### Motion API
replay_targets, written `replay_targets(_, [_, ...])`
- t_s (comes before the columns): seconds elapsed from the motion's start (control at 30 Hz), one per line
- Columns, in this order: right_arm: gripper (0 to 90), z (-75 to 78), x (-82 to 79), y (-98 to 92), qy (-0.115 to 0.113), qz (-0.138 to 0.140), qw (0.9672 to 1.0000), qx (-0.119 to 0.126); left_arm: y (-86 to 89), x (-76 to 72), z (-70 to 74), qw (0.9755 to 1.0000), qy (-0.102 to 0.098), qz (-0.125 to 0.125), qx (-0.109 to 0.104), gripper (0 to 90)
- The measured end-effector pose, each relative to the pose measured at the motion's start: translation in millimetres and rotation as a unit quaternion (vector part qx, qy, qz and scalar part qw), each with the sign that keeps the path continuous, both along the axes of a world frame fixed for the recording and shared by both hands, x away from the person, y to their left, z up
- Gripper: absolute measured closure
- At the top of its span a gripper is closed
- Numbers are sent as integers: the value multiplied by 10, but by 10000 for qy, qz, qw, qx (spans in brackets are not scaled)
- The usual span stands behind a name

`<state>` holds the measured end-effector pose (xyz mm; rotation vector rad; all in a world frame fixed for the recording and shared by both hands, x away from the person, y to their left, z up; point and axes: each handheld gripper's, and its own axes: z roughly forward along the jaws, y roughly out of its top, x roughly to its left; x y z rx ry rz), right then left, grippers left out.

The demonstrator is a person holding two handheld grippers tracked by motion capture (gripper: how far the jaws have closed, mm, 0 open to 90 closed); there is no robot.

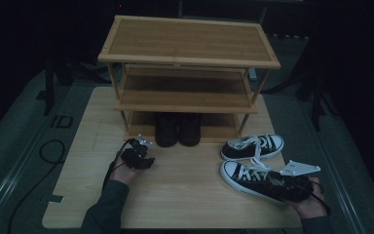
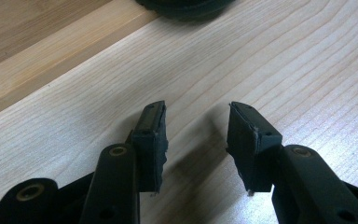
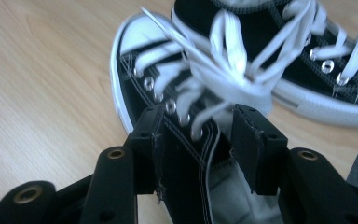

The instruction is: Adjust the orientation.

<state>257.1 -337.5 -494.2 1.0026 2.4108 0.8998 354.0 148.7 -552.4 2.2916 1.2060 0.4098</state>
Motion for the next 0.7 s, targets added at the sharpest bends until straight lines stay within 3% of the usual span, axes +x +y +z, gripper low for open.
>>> replay_targets(0.1, [545, -85, 2, -11, 165, -87, 9995, -238, -1, 1, -5, 10000, 2, -3, 7, 574])
replay_targets(0.33, [612, -253, 73, 66, 446, 21, 9985, -317, -7, 4, -18, 10000, 21, -10, 19, 572])
replay_targets(0.5, [807, -235, 113, 78, 615, 89, 9978, -222, 7, 1, -23, 10000, 23, 8, -11, 572])
replay_targets(0.7, [860, -201, 91, 81, 578, 269, 9979, 72, 5, 4, -25, 10000, 18, 6, -22, 571])
